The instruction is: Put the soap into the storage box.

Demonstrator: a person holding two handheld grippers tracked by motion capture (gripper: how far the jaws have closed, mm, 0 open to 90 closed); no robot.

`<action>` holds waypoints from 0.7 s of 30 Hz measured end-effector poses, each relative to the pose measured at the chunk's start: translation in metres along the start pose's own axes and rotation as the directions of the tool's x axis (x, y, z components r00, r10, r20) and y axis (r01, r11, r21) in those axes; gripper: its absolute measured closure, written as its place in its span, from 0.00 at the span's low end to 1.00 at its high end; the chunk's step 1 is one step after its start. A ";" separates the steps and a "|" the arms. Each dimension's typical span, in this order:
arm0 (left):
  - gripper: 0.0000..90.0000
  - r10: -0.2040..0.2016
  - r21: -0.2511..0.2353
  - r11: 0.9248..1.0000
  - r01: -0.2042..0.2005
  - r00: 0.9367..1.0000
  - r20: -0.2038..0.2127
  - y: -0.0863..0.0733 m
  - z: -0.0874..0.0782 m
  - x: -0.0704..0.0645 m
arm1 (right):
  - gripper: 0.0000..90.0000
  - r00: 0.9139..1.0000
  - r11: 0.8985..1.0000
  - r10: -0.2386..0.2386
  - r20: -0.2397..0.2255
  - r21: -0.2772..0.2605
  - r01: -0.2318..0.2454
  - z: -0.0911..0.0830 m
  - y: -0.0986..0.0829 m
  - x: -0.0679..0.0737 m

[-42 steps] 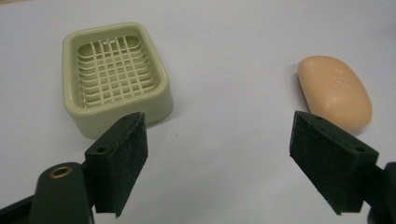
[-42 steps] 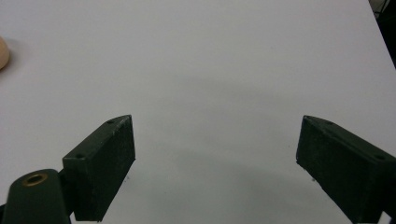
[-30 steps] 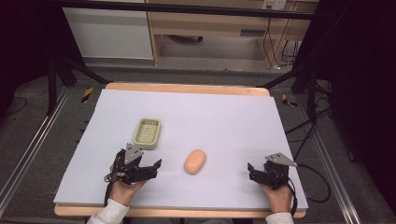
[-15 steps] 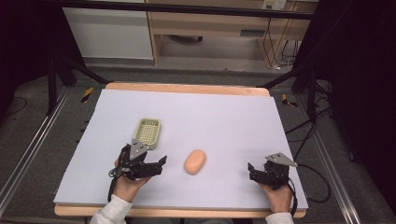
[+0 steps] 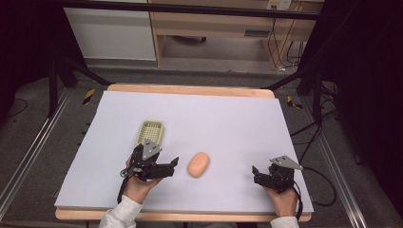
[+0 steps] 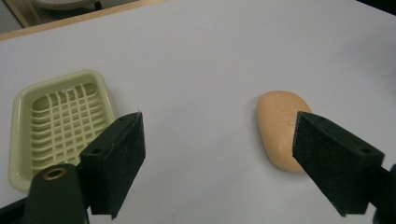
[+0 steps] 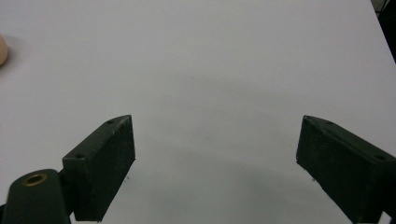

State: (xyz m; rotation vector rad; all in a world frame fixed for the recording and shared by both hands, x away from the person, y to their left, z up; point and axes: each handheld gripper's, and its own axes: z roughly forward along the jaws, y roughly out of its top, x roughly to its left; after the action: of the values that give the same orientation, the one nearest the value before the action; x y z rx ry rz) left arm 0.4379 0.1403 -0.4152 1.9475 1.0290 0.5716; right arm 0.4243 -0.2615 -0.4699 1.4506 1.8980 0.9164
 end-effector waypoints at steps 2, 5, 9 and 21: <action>0.18 0.007 0.004 1.000 -0.007 1.000 0.007 0.002 0.001 -0.003 | 0.13 1.000 1.000 0.000 0.000 0.001 0.000 0.000 0.000 0.000; 0.18 0.008 0.002 1.000 -0.008 1.000 0.019 0.006 0.006 -0.008 | 0.13 1.000 1.000 0.001 -0.003 -0.003 -0.001 0.000 0.000 -0.001; 0.18 0.028 0.014 0.999 -0.029 0.999 0.025 0.009 0.010 -0.014 | 0.13 1.000 1.000 0.001 -0.002 -0.002 -0.001 0.000 0.000 -0.001; 0.17 0.048 0.046 0.998 -0.051 0.998 0.051 0.015 0.023 -0.027 | 0.13 1.000 1.000 0.010 -0.004 0.004 -0.010 -0.001 0.000 -0.001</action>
State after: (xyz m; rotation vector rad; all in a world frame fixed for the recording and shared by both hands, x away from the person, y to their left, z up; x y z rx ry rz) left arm 0.4456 0.1019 -0.4151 2.0233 0.9736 0.5280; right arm 0.4242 -0.2628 -0.4695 1.4629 1.8981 0.9218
